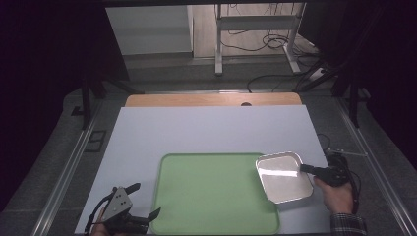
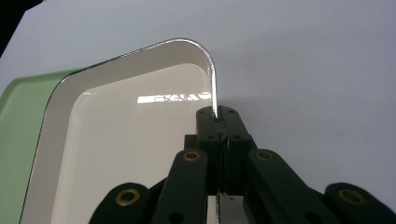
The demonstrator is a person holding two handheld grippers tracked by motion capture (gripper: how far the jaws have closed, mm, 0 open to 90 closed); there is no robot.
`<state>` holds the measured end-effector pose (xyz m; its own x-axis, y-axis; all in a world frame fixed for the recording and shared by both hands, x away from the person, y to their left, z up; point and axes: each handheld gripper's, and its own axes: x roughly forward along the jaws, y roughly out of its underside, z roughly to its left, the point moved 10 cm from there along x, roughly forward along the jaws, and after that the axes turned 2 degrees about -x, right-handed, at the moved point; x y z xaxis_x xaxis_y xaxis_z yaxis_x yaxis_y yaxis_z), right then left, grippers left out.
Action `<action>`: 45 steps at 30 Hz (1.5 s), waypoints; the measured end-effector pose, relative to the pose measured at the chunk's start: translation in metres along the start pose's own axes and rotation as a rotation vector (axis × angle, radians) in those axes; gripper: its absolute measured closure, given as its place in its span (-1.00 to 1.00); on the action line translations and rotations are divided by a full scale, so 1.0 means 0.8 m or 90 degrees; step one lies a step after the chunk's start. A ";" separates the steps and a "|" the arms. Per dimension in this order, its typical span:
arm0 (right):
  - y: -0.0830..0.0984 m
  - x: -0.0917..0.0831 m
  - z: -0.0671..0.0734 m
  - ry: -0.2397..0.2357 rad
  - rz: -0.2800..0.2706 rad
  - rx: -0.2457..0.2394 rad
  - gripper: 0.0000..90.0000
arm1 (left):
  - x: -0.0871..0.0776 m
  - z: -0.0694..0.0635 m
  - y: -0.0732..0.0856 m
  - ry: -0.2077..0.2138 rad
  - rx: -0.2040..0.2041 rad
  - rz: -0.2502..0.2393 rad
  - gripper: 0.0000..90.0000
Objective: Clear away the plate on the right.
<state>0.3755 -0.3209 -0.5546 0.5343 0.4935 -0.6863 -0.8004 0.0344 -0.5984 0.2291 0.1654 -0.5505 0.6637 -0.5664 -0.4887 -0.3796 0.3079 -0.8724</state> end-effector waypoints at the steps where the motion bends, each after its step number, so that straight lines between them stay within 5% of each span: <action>1: 0.000 0.001 0.002 -0.002 0.001 -0.001 0.98 | 0.000 0.000 0.000 0.000 0.000 0.001 -0.97; 27: 0.003 0.078 0.116 -0.067 0.073 -0.082 0.97 | 0.000 0.000 0.000 0.001 0.003 -0.001 -0.97; 45: 0.012 0.124 0.163 -0.081 0.106 -0.098 0.97 | 0.000 0.000 0.000 0.002 0.002 -0.002 -0.97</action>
<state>0.3855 -0.1581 -0.5743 0.3528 0.5867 -0.7289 -0.8183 -0.1843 -0.5444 0.2289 0.1653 -0.5502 0.6631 -0.5697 -0.4855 -0.3749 0.3086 -0.8742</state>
